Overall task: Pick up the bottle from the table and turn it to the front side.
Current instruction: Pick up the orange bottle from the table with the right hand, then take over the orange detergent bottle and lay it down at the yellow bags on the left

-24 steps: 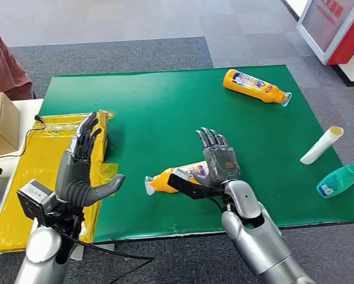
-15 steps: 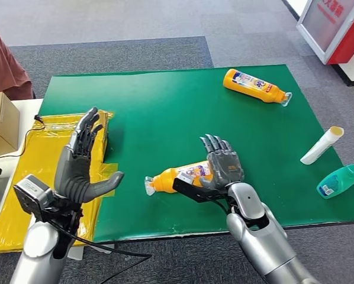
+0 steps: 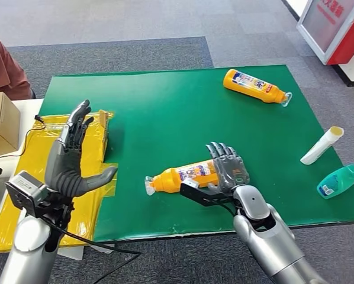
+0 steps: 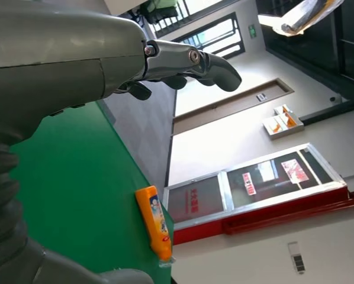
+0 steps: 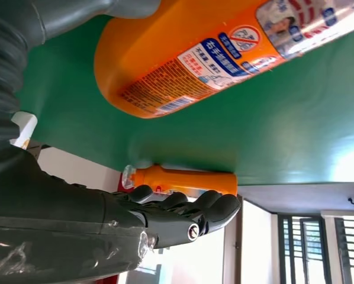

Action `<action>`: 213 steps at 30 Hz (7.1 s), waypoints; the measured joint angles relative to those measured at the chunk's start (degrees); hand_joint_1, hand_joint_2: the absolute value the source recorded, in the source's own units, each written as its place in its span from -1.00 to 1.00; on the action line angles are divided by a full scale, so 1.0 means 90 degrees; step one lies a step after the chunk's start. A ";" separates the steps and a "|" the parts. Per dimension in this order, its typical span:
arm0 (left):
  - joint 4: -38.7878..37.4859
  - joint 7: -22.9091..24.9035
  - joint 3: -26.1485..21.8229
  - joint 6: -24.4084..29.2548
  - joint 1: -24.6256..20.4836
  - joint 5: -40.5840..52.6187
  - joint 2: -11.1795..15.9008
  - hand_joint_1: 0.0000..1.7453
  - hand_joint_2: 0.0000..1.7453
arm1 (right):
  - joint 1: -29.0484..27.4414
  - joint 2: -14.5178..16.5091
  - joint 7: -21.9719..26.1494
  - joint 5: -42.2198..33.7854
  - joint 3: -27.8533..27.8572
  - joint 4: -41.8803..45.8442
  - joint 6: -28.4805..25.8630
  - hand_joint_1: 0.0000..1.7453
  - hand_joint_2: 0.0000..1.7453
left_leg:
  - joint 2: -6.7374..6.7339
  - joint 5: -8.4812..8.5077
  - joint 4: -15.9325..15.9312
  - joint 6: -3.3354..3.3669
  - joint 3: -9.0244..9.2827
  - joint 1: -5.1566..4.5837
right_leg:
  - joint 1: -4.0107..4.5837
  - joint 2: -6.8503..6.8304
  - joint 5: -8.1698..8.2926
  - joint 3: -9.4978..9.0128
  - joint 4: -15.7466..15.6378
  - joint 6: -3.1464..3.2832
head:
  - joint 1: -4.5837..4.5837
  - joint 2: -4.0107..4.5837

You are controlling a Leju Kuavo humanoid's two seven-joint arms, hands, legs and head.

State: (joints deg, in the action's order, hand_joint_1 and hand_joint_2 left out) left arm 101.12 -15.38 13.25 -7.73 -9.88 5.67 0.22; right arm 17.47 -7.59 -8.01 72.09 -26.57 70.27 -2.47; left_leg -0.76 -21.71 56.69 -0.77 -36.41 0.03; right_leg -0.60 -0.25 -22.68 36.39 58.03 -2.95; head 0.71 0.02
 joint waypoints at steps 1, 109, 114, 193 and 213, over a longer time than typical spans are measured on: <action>0.0007 0.0007 0.0001 -0.0002 -0.0021 0.0040 0.0009 -1.00 1.00 | 0.0004 -0.0018 -0.0039 0.0063 -0.0007 -0.0057 0.0017 -1.00 1.00 | 0.0000 0.0000 0.0000 0.0000 0.0000 0.0000 | 0.0000 0.0000 0.0000 0.0000 0.0000 0.0000 | 0.0000 0.0000; -0.0204 0.0285 0.0408 -0.0088 -0.0459 -0.2851 0.0333 -1.00 1.00 | -0.0240 0.1185 0.3297 -0.5670 0.1599 0.1596 -0.1410 1.00 1.00 | -0.0002 0.0008 -0.0001 -0.0003 0.0007 0.0003 | 0.0004 0.0002 0.0003 -0.0004 0.0001 0.0007 | -0.0001 0.0000; -0.0455 0.0696 0.0455 -0.0717 -0.0899 -0.3296 0.0358 -1.00 1.00 | -0.0395 0.1275 0.3550 -0.4640 0.1134 0.1971 -0.2333 1.00 1.00 | -0.0002 0.0008 -0.0001 -0.0003 0.0007 0.0003 | 0.0003 0.0002 0.0003 -0.0004 0.0001 0.0006 | -0.0001 0.0000; -0.0437 0.0164 0.1853 -0.0135 -0.1661 0.0221 0.0237 1.00 1.00 | -0.0054 0.0833 0.1919 -0.3559 -0.1108 0.2122 -0.0153 -0.98 1.00 | -0.0001 0.0003 -0.0001 -0.0005 -0.0001 0.0002 | 0.0003 0.0001 -0.0001 0.0000 0.0003 0.0003 | 0.0000 0.0000; 0.0792 -0.0370 0.0584 0.4411 0.0125 0.4755 -0.0068 1.00 1.00 | -0.0632 0.0603 0.1875 -0.4266 -0.0430 0.2256 -0.0366 -1.00 1.00 | -0.0008 -0.0008 -0.0001 -0.0012 -0.0002 0.0003 | 0.0005 0.0007 -0.0012 0.0006 0.0003 0.0010 | -0.0003 0.0000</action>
State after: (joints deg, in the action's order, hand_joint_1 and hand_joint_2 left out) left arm 108.25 -18.71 18.51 31.96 -8.76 48.46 -0.39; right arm 11.78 -2.16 8.86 33.70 -30.43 90.58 -5.76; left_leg -0.84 -21.79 56.68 -0.88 -36.43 0.06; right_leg -0.55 -0.20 -22.79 36.45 58.06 -2.86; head 0.68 0.02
